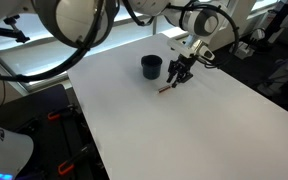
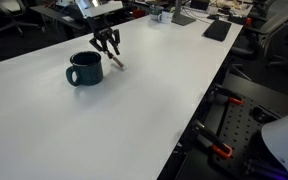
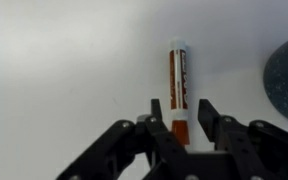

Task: Take the marker out of the cup

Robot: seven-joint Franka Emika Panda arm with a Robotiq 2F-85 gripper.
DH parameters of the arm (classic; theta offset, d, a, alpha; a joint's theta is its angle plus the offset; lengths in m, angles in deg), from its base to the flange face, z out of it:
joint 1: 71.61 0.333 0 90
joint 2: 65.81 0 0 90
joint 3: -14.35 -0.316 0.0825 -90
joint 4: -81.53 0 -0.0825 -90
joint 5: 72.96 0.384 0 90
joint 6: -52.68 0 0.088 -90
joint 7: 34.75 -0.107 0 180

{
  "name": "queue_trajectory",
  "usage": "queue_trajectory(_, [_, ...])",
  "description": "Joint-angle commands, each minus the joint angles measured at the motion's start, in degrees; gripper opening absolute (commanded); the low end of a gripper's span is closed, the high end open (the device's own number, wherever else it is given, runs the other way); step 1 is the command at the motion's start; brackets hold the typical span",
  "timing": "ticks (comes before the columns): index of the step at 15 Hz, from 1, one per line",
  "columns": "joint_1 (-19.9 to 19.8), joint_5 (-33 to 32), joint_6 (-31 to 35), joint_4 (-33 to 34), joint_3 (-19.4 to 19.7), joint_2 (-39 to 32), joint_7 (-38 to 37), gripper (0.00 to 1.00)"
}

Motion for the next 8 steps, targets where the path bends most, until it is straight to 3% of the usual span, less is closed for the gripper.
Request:
queue_trajectory(1, [0.69,0.07,-2.47,5.20,0.43,-2.39,-2.88,0.76])
queue_trajectory(2, [0.13,-0.01,-0.13,1.42,0.00,-0.72,-0.94,0.58])
queue_trajectory(4, [0.20,-0.01,-0.19,2.29,0.00,-1.15,-1.19,0.73])
queue_trajectory(8, [0.22,-0.01,-0.23,2.66,0.00,-1.44,-1.21,0.76])
